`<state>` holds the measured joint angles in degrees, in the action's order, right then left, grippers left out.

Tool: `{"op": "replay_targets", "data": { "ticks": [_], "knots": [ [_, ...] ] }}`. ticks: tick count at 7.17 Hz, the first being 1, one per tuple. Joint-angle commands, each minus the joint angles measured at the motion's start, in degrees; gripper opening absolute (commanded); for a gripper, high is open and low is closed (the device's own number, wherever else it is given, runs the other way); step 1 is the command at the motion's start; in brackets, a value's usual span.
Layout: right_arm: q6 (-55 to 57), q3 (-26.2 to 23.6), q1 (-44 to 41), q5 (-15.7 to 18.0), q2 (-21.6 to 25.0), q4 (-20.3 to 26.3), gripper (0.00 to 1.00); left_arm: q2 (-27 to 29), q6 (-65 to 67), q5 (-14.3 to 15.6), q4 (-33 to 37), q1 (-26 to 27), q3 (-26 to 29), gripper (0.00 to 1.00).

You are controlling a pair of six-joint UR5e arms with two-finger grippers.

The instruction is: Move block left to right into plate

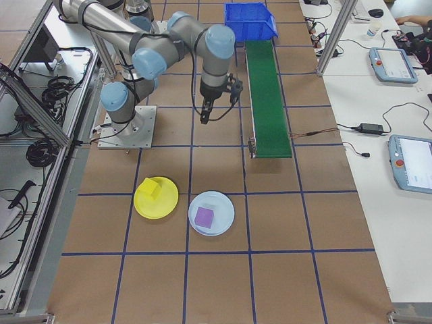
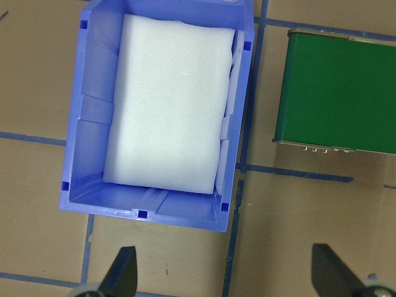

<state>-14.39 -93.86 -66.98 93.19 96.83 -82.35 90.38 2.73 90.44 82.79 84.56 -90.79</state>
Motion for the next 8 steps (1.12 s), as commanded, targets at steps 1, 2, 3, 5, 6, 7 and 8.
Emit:
{"op": "replay_targets", "data": {
  "ticks": [1, 2, 3, 5, 6, 7, 8],
  "knots": [
    [10.1, 2.0, -17.9, -1.1, -0.7, -0.3, 1.0, 0.1, 0.0, 0.0, 0.0, 0.0, 0.0, 1.0],
    [10.6, 1.4, -19.3, -3.4, -0.8, -4.0, 1.0, 0.0, -0.1, 0.1, 0.0, 0.0, 0.0, 1.0],
    [10.3, 1.2, -18.9, -4.5, -0.8, -3.6, 1.0, 0.0, -0.1, 0.2, 0.0, 0.0, 0.0, 1.0],
    [10.5, 0.3, -18.6, -7.6, -0.8, -2.4, 1.0, 0.0, -0.1, 0.3, 0.1, 0.1, 0.0, 1.0],
    [10.3, 0.3, -18.7, -8.1, -0.8, -2.7, 1.0, 0.0, -0.1, 0.4, 0.1, 0.1, 0.0, 1.0],
    [10.3, 0.4, -18.7, -8.2, -0.8, -2.7, 1.0, -0.1, -0.1, 0.4, 0.1, 0.1, 0.0, 1.0],
    [10.6, 0.4, -18.9, -8.6, -0.6, -2.6, 1.0, -0.1, -0.1, 0.4, 0.1, 0.1, 0.0, 1.0]
  ]
}}
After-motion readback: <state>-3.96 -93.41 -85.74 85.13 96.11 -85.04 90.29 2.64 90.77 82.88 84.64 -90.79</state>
